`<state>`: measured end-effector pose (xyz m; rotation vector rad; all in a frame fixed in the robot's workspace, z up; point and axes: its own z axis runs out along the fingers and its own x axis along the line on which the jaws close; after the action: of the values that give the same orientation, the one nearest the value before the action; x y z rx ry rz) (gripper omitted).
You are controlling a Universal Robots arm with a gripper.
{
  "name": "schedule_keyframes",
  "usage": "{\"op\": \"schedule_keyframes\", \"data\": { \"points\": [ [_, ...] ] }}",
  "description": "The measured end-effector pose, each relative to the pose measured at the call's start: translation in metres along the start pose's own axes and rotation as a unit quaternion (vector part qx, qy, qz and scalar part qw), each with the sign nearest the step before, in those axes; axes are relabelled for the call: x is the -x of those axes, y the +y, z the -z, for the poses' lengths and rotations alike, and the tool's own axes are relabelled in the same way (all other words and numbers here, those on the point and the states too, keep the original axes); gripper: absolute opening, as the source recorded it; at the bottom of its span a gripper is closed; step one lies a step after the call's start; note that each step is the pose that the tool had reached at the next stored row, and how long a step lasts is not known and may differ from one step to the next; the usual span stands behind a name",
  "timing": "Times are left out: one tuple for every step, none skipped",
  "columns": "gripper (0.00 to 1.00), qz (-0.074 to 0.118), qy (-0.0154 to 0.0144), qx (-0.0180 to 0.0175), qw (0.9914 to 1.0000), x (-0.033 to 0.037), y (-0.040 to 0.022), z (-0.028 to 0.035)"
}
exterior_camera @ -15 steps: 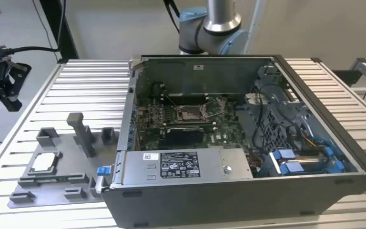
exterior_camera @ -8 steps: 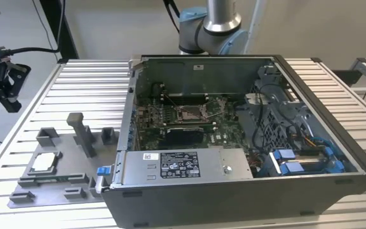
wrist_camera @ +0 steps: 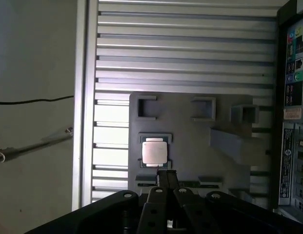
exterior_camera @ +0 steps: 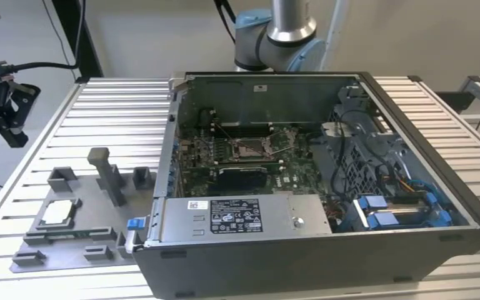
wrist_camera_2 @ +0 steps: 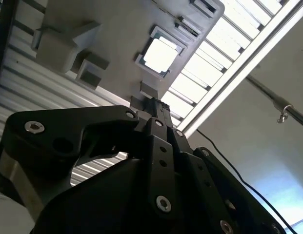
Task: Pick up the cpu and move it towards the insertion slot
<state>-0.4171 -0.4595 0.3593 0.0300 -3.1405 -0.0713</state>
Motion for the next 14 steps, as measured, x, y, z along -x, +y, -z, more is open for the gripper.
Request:
{"op": "schedule_keyframes", "data": {
  "points": [
    [0.00, 0.000, 0.0000, 0.0000, 1.00000, 0.0000, 0.0000, 0.0000],
    [0.00, 0.000, 0.0000, 0.0000, 1.00000, 0.0000, 0.0000, 0.0000],
    [0.00, 0.000, 0.0000, 0.0000, 1.00000, 0.0000, -0.0001, 0.0000],
    [1.00, 0.000, 0.0000, 0.0000, 1.00000, 0.0000, -0.0001, 0.0000],
    [1.00, 0.000, 0.0000, 0.0000, 1.00000, 0.0000, -0.0001, 0.0000],
    [1.00, 0.000, 0.0000, 0.0000, 1.00000, 0.0000, -0.0001, 0.0000],
    [1.00, 0.000, 0.0000, 0.0000, 1.00000, 0.0000, -0.0002, 0.0000],
    [1.00, 0.000, 0.0000, 0.0000, 1.00000, 0.0000, -0.0002, 0.0000],
    [1.00, 0.000, 0.0000, 0.0000, 1.00000, 0.0000, -0.0002, 0.0000],
    [1.00, 0.000, 0.0000, 0.0000, 1.00000, 0.0000, -0.0002, 0.0000],
    [1.00, 0.000, 0.0000, 0.0000, 1.00000, 0.0000, -0.0002, 0.0000],
    [1.00, 0.000, 0.0000, 0.0000, 1.00000, 0.0000, -0.0003, 0.0000],
    [1.00, 0.000, 0.0000, 0.0000, 1.00000, 0.0000, -0.0003, 0.0000],
    [1.00, 0.000, 0.0000, 0.0000, 1.00000, 0.0000, -0.0004, 0.0000]
  ]
}}
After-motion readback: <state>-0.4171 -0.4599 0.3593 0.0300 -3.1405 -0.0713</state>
